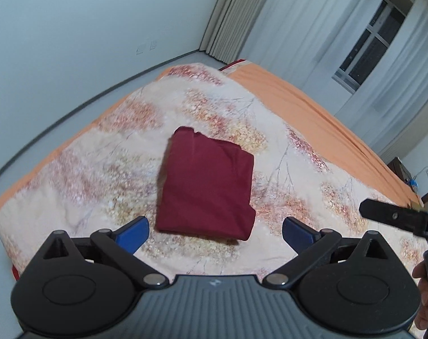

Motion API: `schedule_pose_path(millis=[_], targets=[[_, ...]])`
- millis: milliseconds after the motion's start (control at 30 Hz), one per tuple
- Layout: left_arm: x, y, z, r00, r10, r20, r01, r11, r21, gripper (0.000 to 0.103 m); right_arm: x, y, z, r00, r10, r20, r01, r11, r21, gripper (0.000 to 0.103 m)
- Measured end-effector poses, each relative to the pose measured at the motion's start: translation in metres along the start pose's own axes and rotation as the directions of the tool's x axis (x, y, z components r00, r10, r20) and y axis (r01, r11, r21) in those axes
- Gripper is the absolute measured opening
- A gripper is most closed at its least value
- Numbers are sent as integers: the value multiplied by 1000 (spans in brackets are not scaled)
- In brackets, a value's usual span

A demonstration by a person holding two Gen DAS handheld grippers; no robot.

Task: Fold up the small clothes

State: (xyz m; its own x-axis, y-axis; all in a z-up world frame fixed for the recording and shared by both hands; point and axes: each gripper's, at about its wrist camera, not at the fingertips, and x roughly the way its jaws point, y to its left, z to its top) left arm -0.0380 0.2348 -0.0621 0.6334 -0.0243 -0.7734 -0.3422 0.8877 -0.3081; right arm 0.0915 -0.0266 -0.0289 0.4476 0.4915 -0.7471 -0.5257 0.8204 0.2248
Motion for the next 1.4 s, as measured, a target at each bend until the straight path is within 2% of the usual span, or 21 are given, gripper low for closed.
schedule_pose_path(millis=[267, 467, 567, 733, 867, 967, 1033, 1400], targets=[[-5, -20, 4, 1000, -10, 25, 9, 999, 38, 102, -24, -4, -10, 1000, -3, 30, 2, 1000, 20, 102], [-8, -36, 0, 997, 45, 69, -54, 991, 123, 102, -27, -10, -14, 1000, -3, 24, 2, 999, 42, 102], [-14, -45, -2, 991, 63, 119, -81, 984, 157, 102, -27, -11, -15, 1000, 3, 20, -4, 999, 42, 102], [-22, -47, -1, 988, 52, 147, -71, 989, 128, 102, -31, -10, -15, 1000, 14, 28, -15, 999, 41, 102], [-24, -36, -2, 993, 2, 119, -13, 995, 95, 102, -30, -6, -15, 999, 20, 28, -21, 999, 27, 102], [-22, -35, -3, 994, 66, 91, -75, 993, 96, 102, -29, -2, -16, 1000, 21, 20, -21, 1000, 19, 102], [-22, -34, -4, 993, 84, 82, -92, 991, 98, 102, -28, 0, -18, 1000, 19, 15, -19, 1000, 17, 102], [-29, -29, -10, 993, 94, 77, -102, 990, 98, 102, -30, 4, -22, 1000, 24, 12, -24, 1000, 16, 102]])
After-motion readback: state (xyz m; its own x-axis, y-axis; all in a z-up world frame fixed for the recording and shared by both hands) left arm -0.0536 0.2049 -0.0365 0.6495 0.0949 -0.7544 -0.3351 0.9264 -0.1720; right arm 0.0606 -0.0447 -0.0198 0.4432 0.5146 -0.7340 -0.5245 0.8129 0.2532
